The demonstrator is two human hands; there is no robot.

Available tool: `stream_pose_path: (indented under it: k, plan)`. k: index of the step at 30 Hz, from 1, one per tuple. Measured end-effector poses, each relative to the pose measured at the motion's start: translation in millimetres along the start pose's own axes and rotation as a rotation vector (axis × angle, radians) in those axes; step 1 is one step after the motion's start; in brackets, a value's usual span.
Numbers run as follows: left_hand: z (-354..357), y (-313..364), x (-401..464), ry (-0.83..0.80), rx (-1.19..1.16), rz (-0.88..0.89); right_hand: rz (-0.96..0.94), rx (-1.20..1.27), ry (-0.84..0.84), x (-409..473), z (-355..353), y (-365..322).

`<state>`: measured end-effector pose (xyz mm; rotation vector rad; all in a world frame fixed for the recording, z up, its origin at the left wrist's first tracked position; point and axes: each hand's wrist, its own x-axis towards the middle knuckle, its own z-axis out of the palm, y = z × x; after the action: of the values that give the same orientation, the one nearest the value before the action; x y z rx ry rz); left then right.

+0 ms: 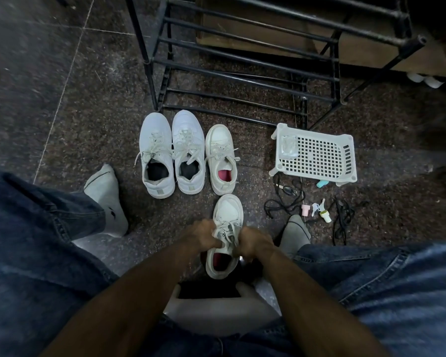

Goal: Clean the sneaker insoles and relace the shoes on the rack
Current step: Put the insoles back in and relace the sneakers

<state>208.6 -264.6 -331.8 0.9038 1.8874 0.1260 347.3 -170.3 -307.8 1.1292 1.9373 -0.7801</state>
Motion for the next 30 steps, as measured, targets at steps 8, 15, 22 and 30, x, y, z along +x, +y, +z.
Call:
stream_pose_path:
  k: [8, 15, 22, 30]
  plan:
    - [-4, 5, 0, 0.033, -0.265, -0.001, 0.022, 0.371, 0.174, 11, -10, -3]
    - [-48, 43, -15, 0.059, -0.988, 0.035, -0.028, 0.545, 0.061, 8, -16, -7]
    - [-63, 51, -12, 0.132, -1.107, 0.110, -0.047, 1.195, 0.150, -10, -50, -3]
    - [-59, 47, -2, 0.314, -1.088, -0.015, -0.024, 1.430, 0.403, -10, -62, 6]
